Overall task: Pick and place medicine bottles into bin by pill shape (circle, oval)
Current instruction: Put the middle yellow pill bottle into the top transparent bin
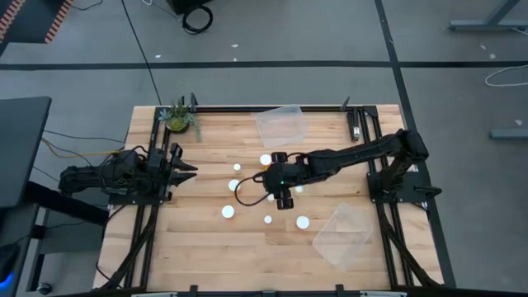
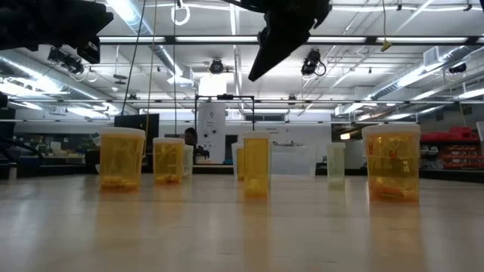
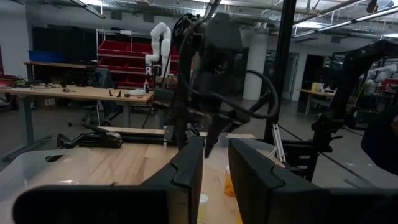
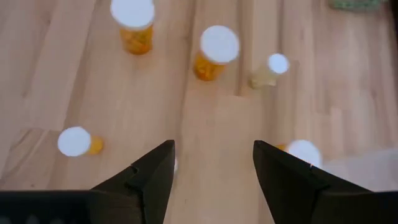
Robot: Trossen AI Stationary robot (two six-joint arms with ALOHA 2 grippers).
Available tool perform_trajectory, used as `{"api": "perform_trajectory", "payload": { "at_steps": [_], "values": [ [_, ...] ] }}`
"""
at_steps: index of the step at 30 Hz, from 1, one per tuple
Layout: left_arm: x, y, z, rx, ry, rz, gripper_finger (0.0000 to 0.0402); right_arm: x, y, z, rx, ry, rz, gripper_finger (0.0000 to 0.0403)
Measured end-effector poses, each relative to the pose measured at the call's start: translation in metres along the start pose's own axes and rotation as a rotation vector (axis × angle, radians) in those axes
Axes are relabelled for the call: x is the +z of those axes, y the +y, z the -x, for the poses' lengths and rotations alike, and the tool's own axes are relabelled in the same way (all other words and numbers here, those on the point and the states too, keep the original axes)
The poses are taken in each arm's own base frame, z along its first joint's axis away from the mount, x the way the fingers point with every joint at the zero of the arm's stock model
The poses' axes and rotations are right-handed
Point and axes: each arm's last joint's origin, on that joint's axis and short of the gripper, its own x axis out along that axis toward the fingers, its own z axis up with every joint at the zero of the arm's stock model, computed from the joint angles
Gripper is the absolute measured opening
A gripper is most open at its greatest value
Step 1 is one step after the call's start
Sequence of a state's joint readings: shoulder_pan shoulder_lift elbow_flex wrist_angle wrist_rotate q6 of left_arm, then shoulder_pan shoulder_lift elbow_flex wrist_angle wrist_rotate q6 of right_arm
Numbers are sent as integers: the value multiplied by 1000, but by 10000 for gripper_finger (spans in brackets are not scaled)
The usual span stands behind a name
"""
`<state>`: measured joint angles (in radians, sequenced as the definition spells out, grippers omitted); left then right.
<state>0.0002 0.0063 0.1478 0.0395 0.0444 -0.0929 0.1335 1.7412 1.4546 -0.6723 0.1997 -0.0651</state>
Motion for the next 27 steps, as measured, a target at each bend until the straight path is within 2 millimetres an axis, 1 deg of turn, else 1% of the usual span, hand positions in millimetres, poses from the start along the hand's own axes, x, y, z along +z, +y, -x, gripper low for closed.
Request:
{"api": "perform_trajectory", "payload": {
  "at_steps": [3, 7, 10, 14, 15, 17, 22, 27],
  "values": [
    [0, 0, 0, 0, 0, 0, 80, 7, -5, 7, -7, -18, 1, 225],
    [0, 0, 0, 0, 0, 0, 79, 9, -2, 9, 10, -28, 3, 225],
    [0, 0, 0, 0, 0, 0, 83, 9, 4, 2, 21, -12, 7, 225],
    [0, 0, 0, 0, 0, 0, 87, 6, 19, -18, 43, 30, 44, 225],
    [0, 0, 0, 1, 0, 0, 87, 6, 22, -20, 49, 30, 54, 225],
    [0, 0, 0, 0, 4, 0, 85, 5, 27, -22, 59, 35, 71, 225],
    [-1, 0, -1, 3, 11, 1, 79, 4, 28, -22, 103, 49, 71, 225],
    [-1, 0, -1, 3, 14, 1, 82, 4, 33, -22, 141, 52, 73, 225]
  ]
}}
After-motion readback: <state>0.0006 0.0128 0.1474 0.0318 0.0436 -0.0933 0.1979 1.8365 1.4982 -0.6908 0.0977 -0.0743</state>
